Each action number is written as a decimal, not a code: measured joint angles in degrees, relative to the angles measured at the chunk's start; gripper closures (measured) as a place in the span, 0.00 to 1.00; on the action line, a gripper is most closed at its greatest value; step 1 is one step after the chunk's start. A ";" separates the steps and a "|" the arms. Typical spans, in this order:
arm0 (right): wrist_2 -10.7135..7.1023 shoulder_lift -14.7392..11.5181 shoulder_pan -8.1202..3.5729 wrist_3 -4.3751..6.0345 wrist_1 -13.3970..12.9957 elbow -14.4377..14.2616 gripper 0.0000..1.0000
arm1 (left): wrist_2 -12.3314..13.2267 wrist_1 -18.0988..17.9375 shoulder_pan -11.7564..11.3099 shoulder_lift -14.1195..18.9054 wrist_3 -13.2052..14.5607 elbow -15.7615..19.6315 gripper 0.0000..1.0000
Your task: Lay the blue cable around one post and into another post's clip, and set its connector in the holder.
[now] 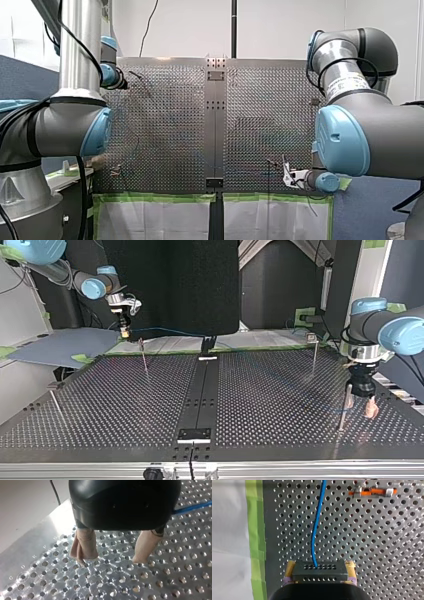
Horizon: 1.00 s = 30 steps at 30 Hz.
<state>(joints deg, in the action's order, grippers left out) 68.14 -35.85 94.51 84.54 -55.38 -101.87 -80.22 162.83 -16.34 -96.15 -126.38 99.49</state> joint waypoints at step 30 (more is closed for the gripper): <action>-14.54 0.01 0.62 0.64 0.16 -0.03 1.00 | -0.13 -1.95 1.93 5.05 -8.66 4.81 0.00</action>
<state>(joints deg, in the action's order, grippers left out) 53.59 -35.83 95.13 85.18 -55.22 -101.90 -80.35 160.87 -14.41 -91.10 -135.04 104.29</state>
